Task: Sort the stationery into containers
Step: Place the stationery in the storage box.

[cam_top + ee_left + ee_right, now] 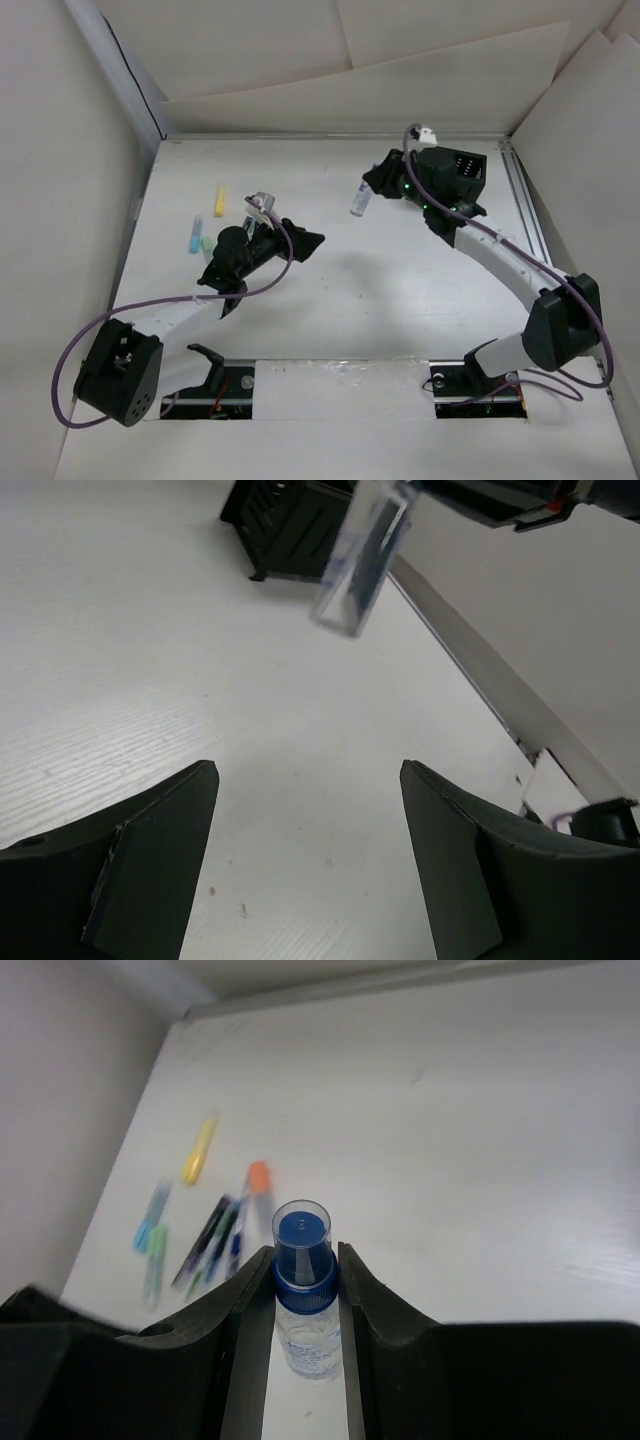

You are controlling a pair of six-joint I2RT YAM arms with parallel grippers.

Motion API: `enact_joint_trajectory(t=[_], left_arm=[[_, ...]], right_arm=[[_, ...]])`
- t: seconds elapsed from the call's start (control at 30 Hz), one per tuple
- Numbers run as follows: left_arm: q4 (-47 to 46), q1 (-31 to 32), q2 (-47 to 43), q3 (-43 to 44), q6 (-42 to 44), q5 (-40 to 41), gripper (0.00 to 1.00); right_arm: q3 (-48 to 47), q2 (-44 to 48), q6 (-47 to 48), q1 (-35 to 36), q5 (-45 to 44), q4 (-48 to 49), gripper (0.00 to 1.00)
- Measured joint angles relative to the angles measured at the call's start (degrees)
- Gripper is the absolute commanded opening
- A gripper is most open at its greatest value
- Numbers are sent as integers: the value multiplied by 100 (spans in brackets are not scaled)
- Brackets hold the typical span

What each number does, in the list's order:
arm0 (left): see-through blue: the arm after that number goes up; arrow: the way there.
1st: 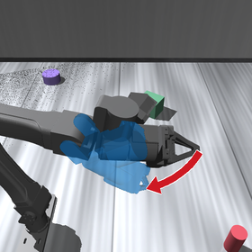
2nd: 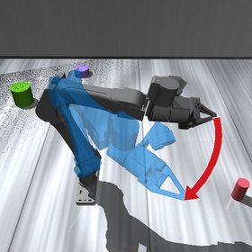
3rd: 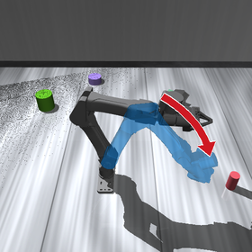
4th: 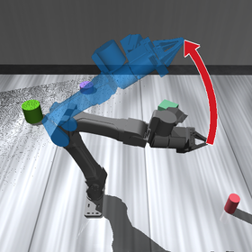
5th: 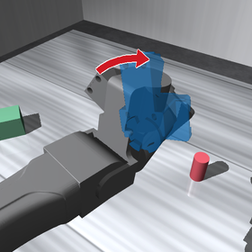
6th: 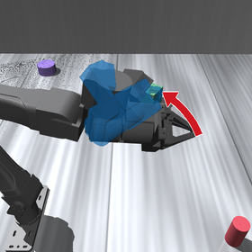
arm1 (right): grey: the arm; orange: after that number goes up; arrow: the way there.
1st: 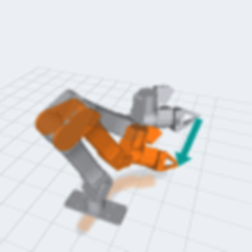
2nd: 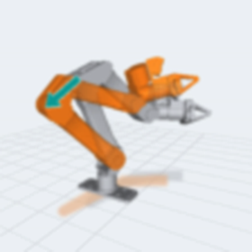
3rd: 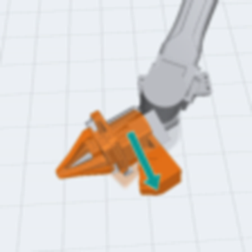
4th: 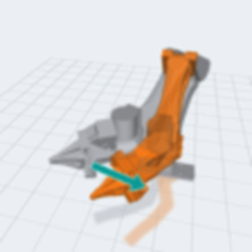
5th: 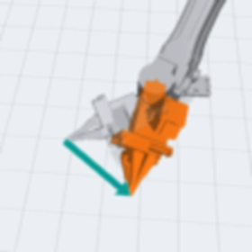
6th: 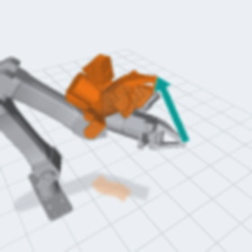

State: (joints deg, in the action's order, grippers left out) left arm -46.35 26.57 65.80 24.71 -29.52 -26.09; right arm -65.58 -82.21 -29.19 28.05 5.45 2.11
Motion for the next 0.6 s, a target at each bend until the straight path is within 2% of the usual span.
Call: enact_joint_trajectory(t=[0.13, 0.27, 0.43, 0.6], left_arm=[[647, 0, -46, 164, -101, 927, 70], [1451, 0, 144, 667, -258, 1974, 66], [2103, -4, 717, 1252, -466, 2970, 60], [2752, -4, 1539, 1784, -647, 3615, 58]], right_arm=[[-175, -20, 96, -817, -662, -111, 8], [-955, -442, 315, -1440, -1738, -264, 8], [-2026, -1235, 671, -1698, -2712, -308, 8], [-2485, -1937, 1010, -1731, -3386, -348, 7]])
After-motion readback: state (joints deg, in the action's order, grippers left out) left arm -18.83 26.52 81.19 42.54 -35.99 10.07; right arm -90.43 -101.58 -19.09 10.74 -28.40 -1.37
